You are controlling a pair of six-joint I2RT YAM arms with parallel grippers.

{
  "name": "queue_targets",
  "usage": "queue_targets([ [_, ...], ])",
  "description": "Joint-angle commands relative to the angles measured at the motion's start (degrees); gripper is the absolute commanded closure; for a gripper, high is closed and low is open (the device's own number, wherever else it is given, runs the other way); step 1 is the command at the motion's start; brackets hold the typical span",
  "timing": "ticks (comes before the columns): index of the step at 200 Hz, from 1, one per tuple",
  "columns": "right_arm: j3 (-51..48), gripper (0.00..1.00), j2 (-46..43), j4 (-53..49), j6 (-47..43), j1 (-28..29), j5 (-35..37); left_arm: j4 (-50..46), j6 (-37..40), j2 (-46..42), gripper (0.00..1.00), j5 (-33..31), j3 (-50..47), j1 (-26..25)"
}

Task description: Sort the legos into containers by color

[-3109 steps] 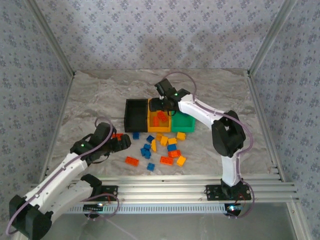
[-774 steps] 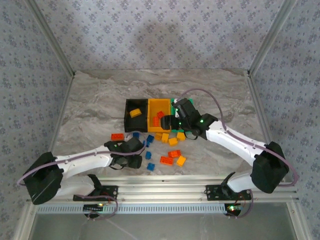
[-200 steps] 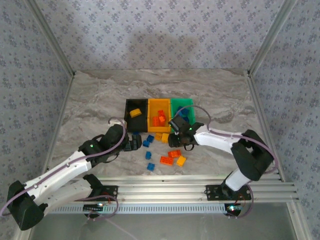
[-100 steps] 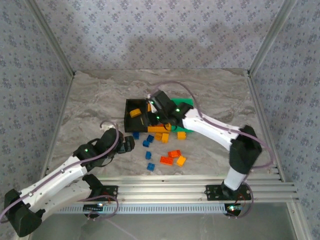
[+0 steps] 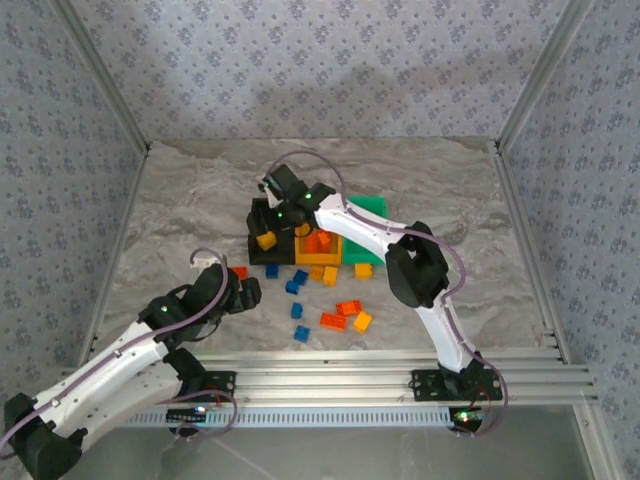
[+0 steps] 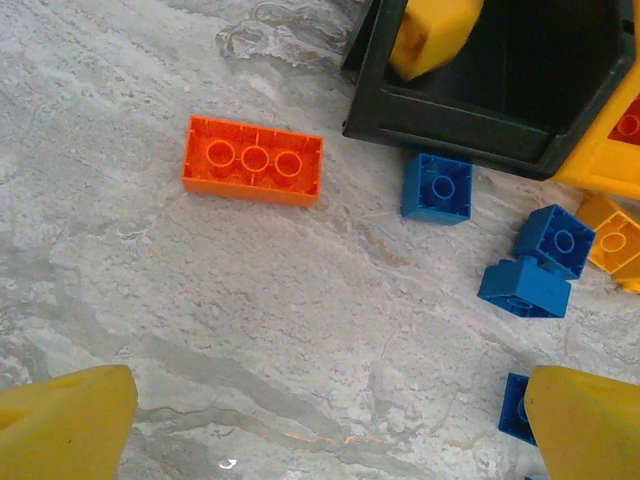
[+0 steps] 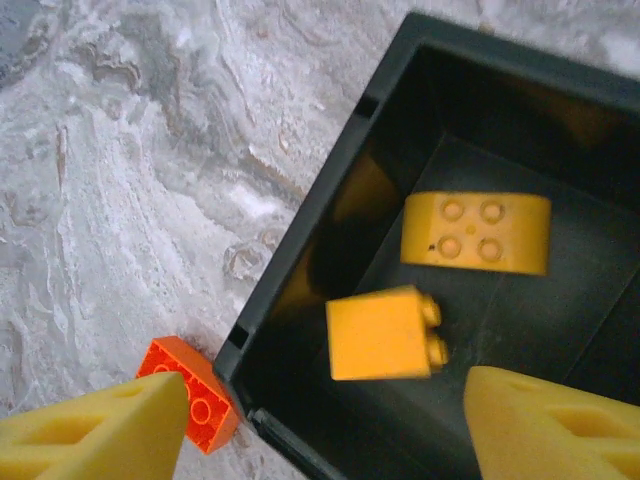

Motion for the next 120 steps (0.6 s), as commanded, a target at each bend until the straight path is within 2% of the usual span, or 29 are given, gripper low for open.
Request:
queue_targets([
  [1,2.25,0.22,-2.04,-0.72,0.17,-0.66,-1.49,-1.11,-0.22,1.13,0.01,-1.22,0.84,1.25],
  [23,-3.68,0.22,-7.44,1.05,0.22,-0.81,-0.42,1.12,1.01,3.47,0.01,1.01,1.5,2.29],
  [60,-21.61,0.22,-20.32,4.94,2.55,-1.39,3.88,10.44,5.27,10.01,0.01,12.02,2.19,1.69],
  [78,-30.63,0.22,-26.7,6.23,4.23,-2.05,5.98,13.98,6.02,14.52,0.01,14.96,3.24,-1.31],
  [107,-42.87,0.22,-36.65,8.2,6.78,-4.2,7.89,16.92,7.22,23.09,0.01,15.67,5.84,-7.69],
  [120,-47.76,0.21,-40.25,8.48,7.51,-5.14,8.55,18.36,7.36,27.2,0.05,16.41,6.54,-9.07],
])
